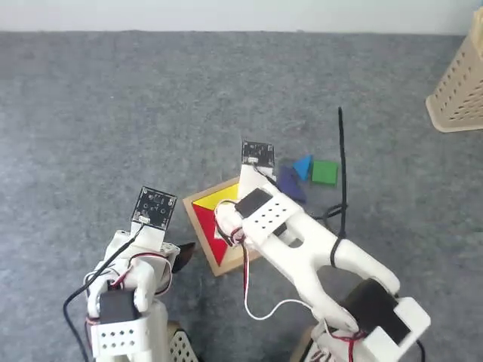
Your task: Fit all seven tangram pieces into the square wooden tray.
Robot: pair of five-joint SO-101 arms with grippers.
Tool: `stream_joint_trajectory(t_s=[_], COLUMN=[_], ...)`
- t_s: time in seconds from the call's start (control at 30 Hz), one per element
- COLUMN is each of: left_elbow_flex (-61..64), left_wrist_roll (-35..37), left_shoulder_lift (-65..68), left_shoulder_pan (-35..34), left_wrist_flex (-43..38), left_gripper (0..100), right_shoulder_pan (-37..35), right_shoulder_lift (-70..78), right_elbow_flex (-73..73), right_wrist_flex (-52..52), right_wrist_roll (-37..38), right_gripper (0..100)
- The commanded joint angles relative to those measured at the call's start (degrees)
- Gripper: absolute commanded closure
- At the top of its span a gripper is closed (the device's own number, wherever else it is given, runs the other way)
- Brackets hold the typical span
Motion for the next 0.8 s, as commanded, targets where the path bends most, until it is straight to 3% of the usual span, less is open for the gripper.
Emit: stream_joint_trajectory(t_s=[0.0, 0.77], left_elbow_flex=[-0.31, -0.31], left_wrist_roll=[-0.26, -0.26], left_shoulder_lift=[-0.79, -0.79], left_shoulder_pan=[0.26, 0.26], left_wrist_flex=[0.00, 0.00], left_gripper=[65, 65], right_shoulder_pan=[1.71, 2.42], right_shoulder_lift=[-0.40, -0.13], right_elbow_flex=[-3.43, -3.16], right_wrist_flex=[-1.80, -2.59], right_wrist_roll=[-0.79, -3.08], right_gripper=[81.2, 81.5])
